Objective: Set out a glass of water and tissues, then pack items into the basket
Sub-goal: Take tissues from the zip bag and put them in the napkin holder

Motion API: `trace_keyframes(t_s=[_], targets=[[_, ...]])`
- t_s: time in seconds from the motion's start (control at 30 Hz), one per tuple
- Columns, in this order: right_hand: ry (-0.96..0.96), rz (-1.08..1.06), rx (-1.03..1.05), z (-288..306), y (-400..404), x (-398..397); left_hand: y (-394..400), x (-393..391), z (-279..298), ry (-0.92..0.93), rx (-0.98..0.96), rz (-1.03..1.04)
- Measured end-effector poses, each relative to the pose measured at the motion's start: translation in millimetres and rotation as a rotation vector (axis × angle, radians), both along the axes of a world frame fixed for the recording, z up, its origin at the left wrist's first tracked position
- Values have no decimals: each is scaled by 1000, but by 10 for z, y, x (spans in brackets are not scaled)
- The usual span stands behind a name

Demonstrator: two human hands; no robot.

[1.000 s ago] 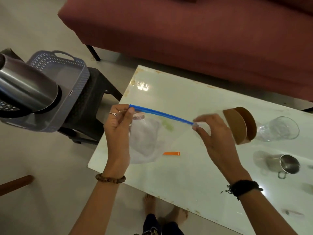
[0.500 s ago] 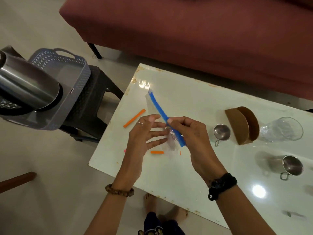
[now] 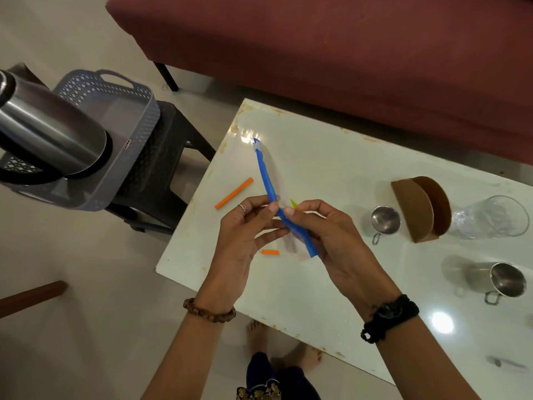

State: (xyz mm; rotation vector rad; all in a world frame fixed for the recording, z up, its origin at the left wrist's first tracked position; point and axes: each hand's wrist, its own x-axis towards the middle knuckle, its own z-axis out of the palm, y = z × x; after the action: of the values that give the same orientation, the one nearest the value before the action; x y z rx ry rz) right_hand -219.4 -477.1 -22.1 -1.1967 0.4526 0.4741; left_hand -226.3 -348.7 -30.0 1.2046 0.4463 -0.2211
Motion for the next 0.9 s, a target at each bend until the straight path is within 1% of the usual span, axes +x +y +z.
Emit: trace_keyframes(t_s=[0.03, 0.07, 0.13, 0.2, 0.23, 0.3, 0.37, 0.4, 0.47, 0.6, 0.67, 0.73, 0.77, 0.8, 0.83, 0.9], targets=[[-32, -35, -43, -4, -3, -13, 9, -8, -29, -11, 21, -4], [-93, -60, -129, -8, -13, -26, 6, -15, -13, -11, 14, -6], [-272, -78, -338, 0, -47, -43, -8, -20, -17, -8, 48, 10], [-446, -48, -546, 38, -102, -43, -39, -24, -16, -3, 111, 42], [-519, -7, -680, 62, -130, -42, -52, -26, -23, -12, 149, 55], [-612, 154, -978, 100, -179, -38, -100, -36, -11, -47, 228, 55], [-596, 345, -1221, 106, -220, -27, -149, -51, 17, -101, 306, 38], [-575, 410, -1283, 95, -239, -20, -171, -54, 35, -128, 336, 30], [-519, 448, -1276, 76, -260, 12, -201, -47, 61, -177, 381, 17], [-228, 451, -1034, 23, -247, 177, -259, -11, 80, -252, 409, -53], [-221, 502, -1070, -1, -215, 229, -282, -4, 60, -284, 417, -116], [-283, 478, -1105, -27, -215, 265, -254, 0, 10, -283, 330, -122], [-298, 444, -1073, -32, -229, 276, -217, 8, -36, -259, 265, -84], [-295, 404, -997, -26, -251, 282, -164, 12, -108, -216, 224, -21], [-280, 366, -884, -2, -279, 281, -106, 10, -193, -153, 216, 52], [-235, 304, -638, 69, -337, 286, 2, -3, -399, 25, 260, 157]])
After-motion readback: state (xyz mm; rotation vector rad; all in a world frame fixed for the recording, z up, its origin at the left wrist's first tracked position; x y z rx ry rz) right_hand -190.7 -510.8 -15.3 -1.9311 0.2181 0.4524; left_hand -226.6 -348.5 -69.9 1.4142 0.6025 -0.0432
